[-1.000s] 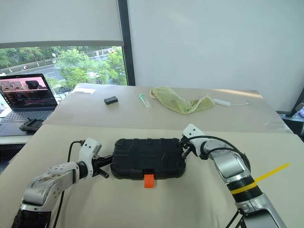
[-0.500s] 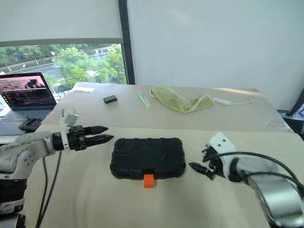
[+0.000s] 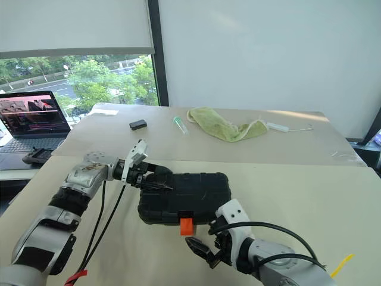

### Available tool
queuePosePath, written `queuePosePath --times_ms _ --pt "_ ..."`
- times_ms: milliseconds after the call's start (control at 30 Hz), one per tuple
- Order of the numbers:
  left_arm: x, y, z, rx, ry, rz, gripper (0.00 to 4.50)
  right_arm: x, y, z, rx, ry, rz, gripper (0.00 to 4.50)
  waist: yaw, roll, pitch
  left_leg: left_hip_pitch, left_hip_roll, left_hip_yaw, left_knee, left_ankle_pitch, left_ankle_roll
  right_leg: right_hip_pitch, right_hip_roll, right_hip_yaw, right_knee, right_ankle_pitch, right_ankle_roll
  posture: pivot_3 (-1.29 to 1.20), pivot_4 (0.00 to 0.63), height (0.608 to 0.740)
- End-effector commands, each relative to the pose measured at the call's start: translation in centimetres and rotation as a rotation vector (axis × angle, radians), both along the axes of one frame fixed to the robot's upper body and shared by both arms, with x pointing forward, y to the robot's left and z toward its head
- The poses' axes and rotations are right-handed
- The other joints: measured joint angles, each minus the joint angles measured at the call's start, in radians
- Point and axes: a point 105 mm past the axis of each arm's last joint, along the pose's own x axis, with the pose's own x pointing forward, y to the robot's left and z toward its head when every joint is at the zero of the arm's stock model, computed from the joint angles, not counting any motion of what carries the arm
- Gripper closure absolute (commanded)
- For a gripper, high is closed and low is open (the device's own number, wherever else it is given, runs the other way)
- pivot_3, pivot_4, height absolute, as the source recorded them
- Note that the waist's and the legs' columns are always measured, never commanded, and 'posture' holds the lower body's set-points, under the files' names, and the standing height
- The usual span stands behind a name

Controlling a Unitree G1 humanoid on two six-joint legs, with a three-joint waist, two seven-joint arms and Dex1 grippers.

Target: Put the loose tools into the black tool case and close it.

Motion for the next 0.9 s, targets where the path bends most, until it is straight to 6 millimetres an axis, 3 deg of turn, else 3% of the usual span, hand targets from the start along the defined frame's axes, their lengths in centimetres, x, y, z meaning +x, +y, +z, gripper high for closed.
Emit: queuePosePath --times_ms 33,300,433,567,767,900 --pt "-0.6 -0.7 1.2 -0.011 -0.020 -0.073 0.56 1.4 -1.4 0.6 -0.028 -0.068 -0.065 0.02 -0.001 0.000 0.000 -0.001 0.000 0.000 0.001 0.000 0.001 0.000 0.000 0.000 0.000 0.000 0.001 0.00 0.150 0.740" --pt "-0.9 -0.5 0.1 0.060 -0.034 -0.100 0.56 5.6 -5.0 2.0 -0.124 -0.190 -0.132 0.02 -0.009 0.000 0.000 -0.007 0.000 0.000 0.009 -0.003 0.005 -0.004 -0.001 0.001 0.000 0.002 0.005 0.00 0.150 0.740" --pt "-1.1 -0.6 -0.9 0.107 -0.056 -0.105 0.56 5.5 -5.2 2.2 -0.114 -0.178 -0.079 0.02 -0.008 0.000 0.000 -0.006 0.000 0.000 0.009 -0.003 0.005 -0.004 -0.001 0.001 0.000 0.002 0.005 0.00 0.150 0.740" --pt "-1.1 0.0 -3.8 0.208 -0.090 -0.099 0.56 2.6 -3.2 2.9 0.003 -0.129 0.033 0.02 -0.003 0.001 -0.001 -0.007 0.001 0.000 0.008 -0.003 0.005 -0.004 0.000 0.001 0.000 0.002 0.004 0.00 0.150 0.740" --pt "-1.7 -0.2 -5.0 0.176 -0.100 -0.110 0.56 1.8 -0.5 2.3 0.072 -0.080 -0.006 0.02 -0.004 0.001 -0.002 0.003 0.001 0.000 0.008 -0.004 0.006 0.006 -0.002 0.001 0.000 0.002 0.004 0.00 0.150 0.740" --pt "-1.7 -0.2 -5.2 0.171 -0.107 -0.107 0.56 2.4 1.2 1.9 0.091 -0.058 -0.046 0.02 -0.003 0.001 -0.002 0.008 0.002 0.000 0.008 -0.004 0.006 0.010 -0.003 0.001 0.000 0.002 0.004 0.00 0.150 0.740"
